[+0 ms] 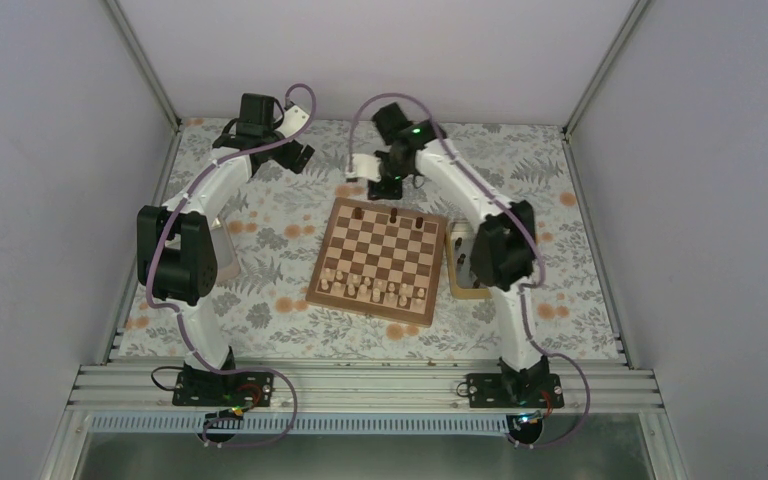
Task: Set up the chess pieces on the board
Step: Place the chess piece on the chessboard, then pick up the chess piece from the storage box.
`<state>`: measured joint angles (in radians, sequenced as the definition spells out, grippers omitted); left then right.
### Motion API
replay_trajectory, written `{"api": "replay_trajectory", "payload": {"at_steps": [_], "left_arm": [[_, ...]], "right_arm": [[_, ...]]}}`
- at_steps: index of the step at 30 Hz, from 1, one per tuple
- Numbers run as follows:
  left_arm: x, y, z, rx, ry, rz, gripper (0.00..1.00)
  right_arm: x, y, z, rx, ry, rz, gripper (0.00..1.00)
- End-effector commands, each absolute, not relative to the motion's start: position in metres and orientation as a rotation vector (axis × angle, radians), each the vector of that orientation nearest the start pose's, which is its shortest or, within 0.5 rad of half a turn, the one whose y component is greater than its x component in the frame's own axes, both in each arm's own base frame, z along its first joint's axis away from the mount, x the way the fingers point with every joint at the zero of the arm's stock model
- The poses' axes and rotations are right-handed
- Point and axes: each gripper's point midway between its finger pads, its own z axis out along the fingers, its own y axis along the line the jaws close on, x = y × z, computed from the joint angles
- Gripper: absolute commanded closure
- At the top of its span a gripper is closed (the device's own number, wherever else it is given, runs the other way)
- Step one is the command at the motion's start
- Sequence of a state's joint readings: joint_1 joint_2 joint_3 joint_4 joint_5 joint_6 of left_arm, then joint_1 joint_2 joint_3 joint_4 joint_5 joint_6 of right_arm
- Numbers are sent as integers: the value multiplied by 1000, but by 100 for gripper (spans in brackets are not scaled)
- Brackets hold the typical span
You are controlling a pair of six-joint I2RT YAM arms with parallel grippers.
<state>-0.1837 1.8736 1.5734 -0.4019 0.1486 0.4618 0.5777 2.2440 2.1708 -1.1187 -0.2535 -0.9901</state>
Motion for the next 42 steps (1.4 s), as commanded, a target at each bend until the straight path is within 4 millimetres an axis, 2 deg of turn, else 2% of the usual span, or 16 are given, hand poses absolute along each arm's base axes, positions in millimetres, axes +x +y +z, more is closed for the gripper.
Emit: {"api": "replay_trajectory", "payload": {"at_steps": [1, 3, 6, 9, 11, 13, 15, 22, 26, 28, 34, 42], "left_arm": [[518, -123, 203, 802, 2096, -2, 0], [519, -124, 202, 803, 2099, -2, 0], [519, -125, 200, 805, 2107, -17, 0], [520, -127, 199, 806, 2115, -28, 0], [520, -127, 199, 806, 2116, -24, 0], [520, -126, 198, 805, 2117, -21, 0], [521, -126, 195, 805, 2123, -20, 0], [522, -131, 188, 819, 2133, -32, 0], [522, -131, 185, 820, 2136, -30, 0], [522, -130, 185, 819, 2139, -28, 0], [522, -132, 183, 827, 2140, -33, 0], [520, -134, 181, 840, 2140, -47, 0]], "right_arm": [[419, 242, 188, -1752, 2011, 230, 67], [413, 198, 185, -1675, 2119, 212, 70], [394, 136, 169, -1567, 2283, 177, 74], [370, 99, 156, -1476, 2368, 167, 74], [355, 89, 144, -1440, 2401, 172, 74], [342, 88, 137, -1415, 2405, 197, 73], [332, 88, 121, -1408, 2437, 240, 73], [314, 94, 85, -1417, 2496, 347, 71], [311, 95, 73, -1432, 2502, 319, 70], [311, 96, 61, -1435, 2528, 328, 69], [315, 96, 48, -1443, 2540, 301, 67], [315, 97, 38, -1460, 2567, 315, 70]]}}
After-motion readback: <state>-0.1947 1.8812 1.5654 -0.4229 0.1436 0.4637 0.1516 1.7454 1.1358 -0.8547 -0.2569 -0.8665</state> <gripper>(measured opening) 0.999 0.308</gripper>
